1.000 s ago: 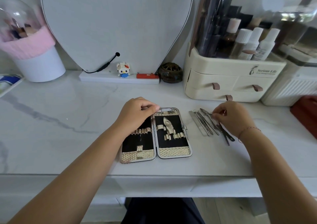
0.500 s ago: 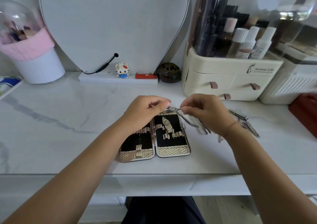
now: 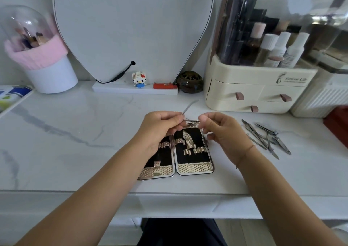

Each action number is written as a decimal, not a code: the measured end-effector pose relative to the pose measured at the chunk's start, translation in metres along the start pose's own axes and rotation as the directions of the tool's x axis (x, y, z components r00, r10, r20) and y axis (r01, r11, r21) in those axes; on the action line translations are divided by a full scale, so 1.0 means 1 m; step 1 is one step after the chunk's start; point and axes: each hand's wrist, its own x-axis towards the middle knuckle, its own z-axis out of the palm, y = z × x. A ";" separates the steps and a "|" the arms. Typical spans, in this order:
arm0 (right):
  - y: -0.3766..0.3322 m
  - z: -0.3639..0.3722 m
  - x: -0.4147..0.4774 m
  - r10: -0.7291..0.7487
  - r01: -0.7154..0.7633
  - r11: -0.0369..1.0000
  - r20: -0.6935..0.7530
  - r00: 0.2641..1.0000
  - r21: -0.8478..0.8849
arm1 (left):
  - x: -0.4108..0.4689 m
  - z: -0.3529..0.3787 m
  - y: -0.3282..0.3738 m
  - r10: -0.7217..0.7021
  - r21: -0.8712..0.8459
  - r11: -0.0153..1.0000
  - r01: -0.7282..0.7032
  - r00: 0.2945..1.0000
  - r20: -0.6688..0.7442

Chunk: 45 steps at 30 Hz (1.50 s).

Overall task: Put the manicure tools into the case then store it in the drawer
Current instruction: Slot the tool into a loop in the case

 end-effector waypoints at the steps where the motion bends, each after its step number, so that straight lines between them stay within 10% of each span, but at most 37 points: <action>1: 0.001 0.001 -0.001 0.001 -0.001 0.999 0.019 1.000 0.042 | -0.001 0.002 0.001 -0.018 -0.043 0.999 0.018 1.000 -0.005; 7: -0.004 0.003 0.004 0.064 -0.073 0.915 0.036 0.997 0.396 | -0.012 0.011 0.001 0.112 0.233 0.965 -0.124 0.992 0.063; 11: 0.000 -0.001 0.009 0.111 -0.099 0.979 -0.061 0.992 0.179 | -0.005 0.000 -0.009 0.350 0.747 0.590 -0.306 0.931 0.105; 15: 0.002 -0.006 0.015 0.163 -0.159 0.985 -0.069 0.984 0.059 | 0.000 0.000 -0.016 0.349 0.825 0.492 -0.277 0.931 0.104; 29: -0.003 -0.008 0.028 0.183 -0.171 0.977 -0.086 0.979 0.124 | 0.000 -0.007 -0.011 0.244 0.554 0.777 -0.299 0.954 0.173; 38: -0.008 -0.003 0.041 0.316 -0.244 0.928 0.248 0.916 -0.281 | -0.002 -0.004 -0.009 0.311 0.395 0.837 -0.378 0.923 0.226; 45: -0.013 0.002 0.041 0.294 -0.159 0.870 0.232 0.927 -0.467 | 0.004 -0.002 -0.016 0.291 0.543 0.764 -0.348 0.937 0.191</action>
